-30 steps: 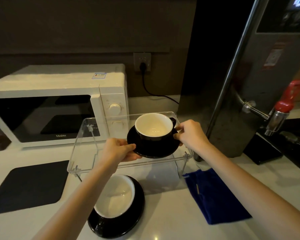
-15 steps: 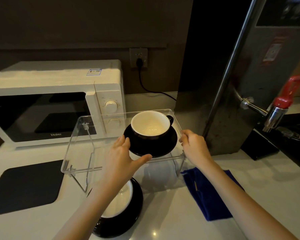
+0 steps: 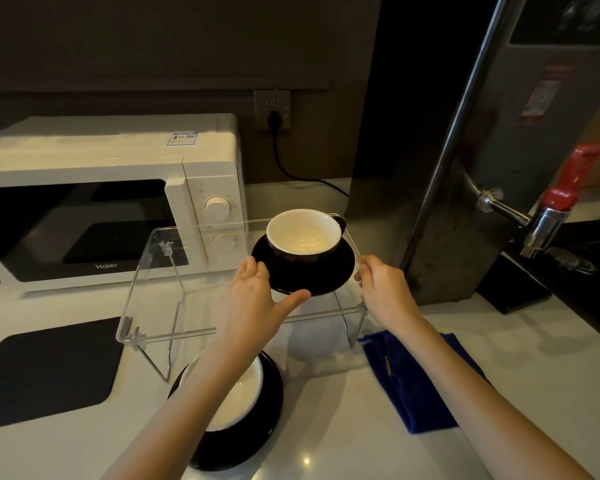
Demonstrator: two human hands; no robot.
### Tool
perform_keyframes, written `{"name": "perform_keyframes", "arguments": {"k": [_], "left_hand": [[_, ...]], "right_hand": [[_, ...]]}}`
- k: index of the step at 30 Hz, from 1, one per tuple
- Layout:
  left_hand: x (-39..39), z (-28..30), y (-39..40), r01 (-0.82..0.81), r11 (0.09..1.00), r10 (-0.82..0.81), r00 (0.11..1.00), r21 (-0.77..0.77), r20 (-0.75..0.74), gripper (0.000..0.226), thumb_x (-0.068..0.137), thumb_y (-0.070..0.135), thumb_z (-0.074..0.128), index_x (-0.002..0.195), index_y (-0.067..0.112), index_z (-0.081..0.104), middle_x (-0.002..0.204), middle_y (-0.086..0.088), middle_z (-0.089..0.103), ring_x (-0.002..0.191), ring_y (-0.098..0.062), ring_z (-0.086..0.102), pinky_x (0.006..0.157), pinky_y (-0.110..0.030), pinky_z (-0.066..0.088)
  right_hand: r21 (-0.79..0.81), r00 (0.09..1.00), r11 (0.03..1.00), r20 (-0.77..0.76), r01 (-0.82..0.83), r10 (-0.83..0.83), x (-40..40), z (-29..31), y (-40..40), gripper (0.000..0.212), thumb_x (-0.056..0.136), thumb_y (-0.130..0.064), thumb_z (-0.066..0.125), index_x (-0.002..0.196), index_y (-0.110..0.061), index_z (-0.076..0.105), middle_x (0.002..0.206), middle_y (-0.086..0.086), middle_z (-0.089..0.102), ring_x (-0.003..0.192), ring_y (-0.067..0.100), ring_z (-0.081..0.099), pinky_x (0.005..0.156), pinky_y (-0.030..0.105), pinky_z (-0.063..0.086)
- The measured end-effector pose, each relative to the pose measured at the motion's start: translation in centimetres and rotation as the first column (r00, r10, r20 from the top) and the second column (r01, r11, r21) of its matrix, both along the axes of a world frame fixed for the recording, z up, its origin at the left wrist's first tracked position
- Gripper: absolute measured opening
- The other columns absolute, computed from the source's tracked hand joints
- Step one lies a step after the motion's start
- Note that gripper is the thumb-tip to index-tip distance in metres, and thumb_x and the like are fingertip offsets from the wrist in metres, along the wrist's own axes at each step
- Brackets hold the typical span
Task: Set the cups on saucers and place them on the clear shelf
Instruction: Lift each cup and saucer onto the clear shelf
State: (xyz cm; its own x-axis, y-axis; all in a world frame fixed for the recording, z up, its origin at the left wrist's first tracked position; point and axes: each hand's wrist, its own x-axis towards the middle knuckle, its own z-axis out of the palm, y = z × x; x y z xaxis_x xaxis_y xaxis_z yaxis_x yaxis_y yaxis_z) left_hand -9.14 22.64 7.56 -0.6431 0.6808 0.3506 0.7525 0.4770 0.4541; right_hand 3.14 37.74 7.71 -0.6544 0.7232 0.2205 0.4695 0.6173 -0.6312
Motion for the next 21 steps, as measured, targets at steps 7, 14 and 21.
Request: {"name": "perform_keyframes", "arguments": {"k": [7, 14, 21], "left_hand": [[-0.7, 0.0, 1.3, 0.024, 1.000, -0.024, 0.999, 0.011, 0.045, 0.070, 0.072, 0.059, 0.057, 0.121, 0.009, 0.049, 0.126, -0.007, 0.053, 0.111, -0.020, 0.052, 0.081, -0.027, 0.046], [-1.2, 0.3, 2.0, 0.007, 0.999, -0.006, 1.000, -0.031, 0.031, 0.069, 0.074, 0.058, 0.055, 0.122, 0.009, 0.048, 0.124, -0.008, 0.052, 0.112, -0.019, 0.050, 0.079, -0.025, 0.045], [-0.9, 0.8, 1.3, 0.030, 0.996, -0.024, 0.997, -0.086, 0.068, 0.072, 0.081, 0.056, 0.047, 0.137, 0.014, 0.033, 0.145, -0.007, 0.038, 0.131, -0.024, 0.039, 0.101, -0.041, 0.043]], "right_hand": [[0.007, 1.000, 1.000, 0.002, -0.018, 0.018, 0.3, 0.1, 0.2, 0.028, 0.097, -0.016, 0.033, 0.115, -0.006, 0.053, 0.091, 0.015, 0.066, 0.080, 0.024, 0.063, 0.070, 0.036, 0.055], [-0.002, 0.999, 0.999, 0.014, -0.052, 0.052, 0.4, 0.2, 0.2, 0.029, 0.097, -0.015, 0.033, 0.116, -0.006, 0.052, 0.098, 0.015, 0.065, 0.089, 0.023, 0.062, 0.076, 0.032, 0.052], [0.084, 0.993, 0.992, 0.087, -0.089, 0.081, 0.4, 0.4, 0.7, 0.028, 0.096, -0.018, 0.035, 0.113, -0.006, 0.054, 0.084, 0.010, 0.060, 0.072, 0.018, 0.058, 0.057, 0.021, 0.039]]}}
